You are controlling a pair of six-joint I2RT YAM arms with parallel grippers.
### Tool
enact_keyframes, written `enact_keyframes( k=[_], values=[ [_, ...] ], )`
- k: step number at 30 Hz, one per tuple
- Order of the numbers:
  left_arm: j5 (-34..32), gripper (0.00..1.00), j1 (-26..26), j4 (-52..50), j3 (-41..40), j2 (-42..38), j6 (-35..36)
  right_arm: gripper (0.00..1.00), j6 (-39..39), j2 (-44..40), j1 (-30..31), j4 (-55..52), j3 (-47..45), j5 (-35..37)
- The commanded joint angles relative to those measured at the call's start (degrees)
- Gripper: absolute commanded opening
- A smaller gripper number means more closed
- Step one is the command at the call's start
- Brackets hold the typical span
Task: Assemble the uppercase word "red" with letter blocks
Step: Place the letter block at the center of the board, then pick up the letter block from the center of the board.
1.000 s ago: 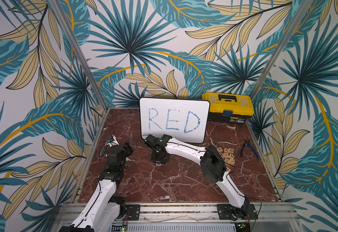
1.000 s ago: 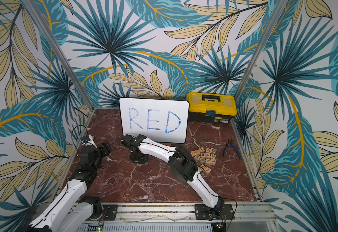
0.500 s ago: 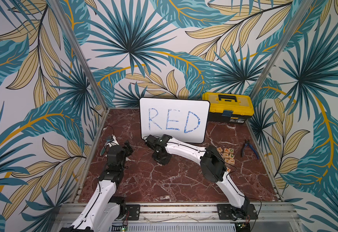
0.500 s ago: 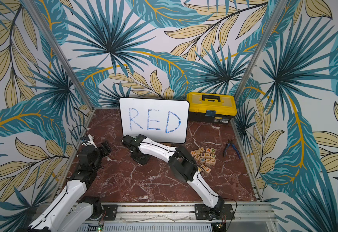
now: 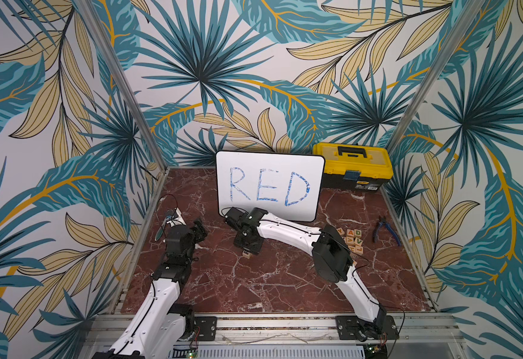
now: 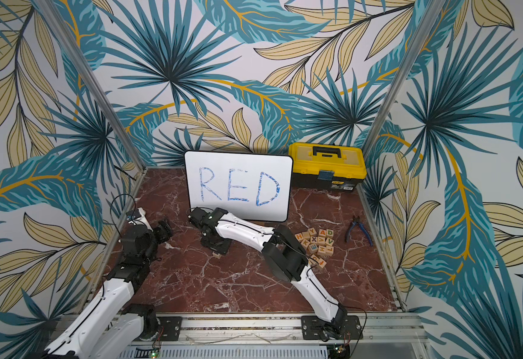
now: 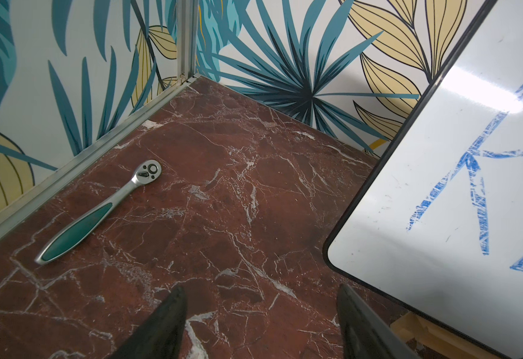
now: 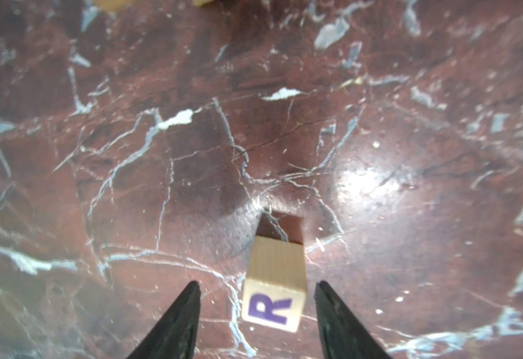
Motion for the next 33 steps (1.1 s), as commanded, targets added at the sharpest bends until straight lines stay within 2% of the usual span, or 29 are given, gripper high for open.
enact_keyframes(
  k=[1, 5, 10, 13, 18, 19, 23, 27, 28, 33],
  values=[
    [0.33, 0.75, -1.85, -3.52, 1.21, -1.16, 1.17, 0.60, -10.78, -8.67, -1.00, 0.02, -5.48, 3.45],
    [-1.21, 0.75, -7.94, -8.68, 3.32, -1.84, 1.29, 0.60, -23.17, -17.53, -2.11, 1.71, -12.13, 9.38],
    [-0.82, 0.75, -14.78, -16.77, 5.96, -1.23, 0.29, 0.59, -38.82, -25.10, -4.83, 4.92, -18.04, 11.38],
    [-0.64, 0.75, -16.52, -20.94, 6.48, -1.89, 0.16, 0.57, -48.28, -25.74, -5.63, 6.22, -20.13, 8.47],
    [-2.01, 0.76, -16.19, -21.65, 5.67, -4.00, 0.27, 0.56, -68.32, -22.22, -4.30, 7.74, -21.23, -7.39],
    [-0.99, 0.76, -15.73, -21.08, 5.29, -4.25, -0.08, 0.56, -71.87, -21.79, -3.76, 8.20, -21.42, -8.30],
    [5.38, 0.77, -11.89, -19.91, 3.82, -4.86, -3.27, 0.56, -81.42, -19.81, -2.60, 10.20, -20.18, -4.28],
    [11.15, 0.77, -10.21, -16.47, 1.84, -6.77, -3.55, 0.56, -88.32, -19.48, -2.59, 15.16, -20.71, -9.37],
    [12.96, 0.74, -10.07, -16.35, 1.94, -6.50, -2.79, 0.56, -90.09, -18.88, -2.59, 15.55, -20.47, -10.06],
    [24.88, 0.73, -9.87, -16.83, 2.23, -3.47, -0.79, 0.55, -93.16, -11.37, -2.60, 9.15, -12.76, -7.67]
  ],
)
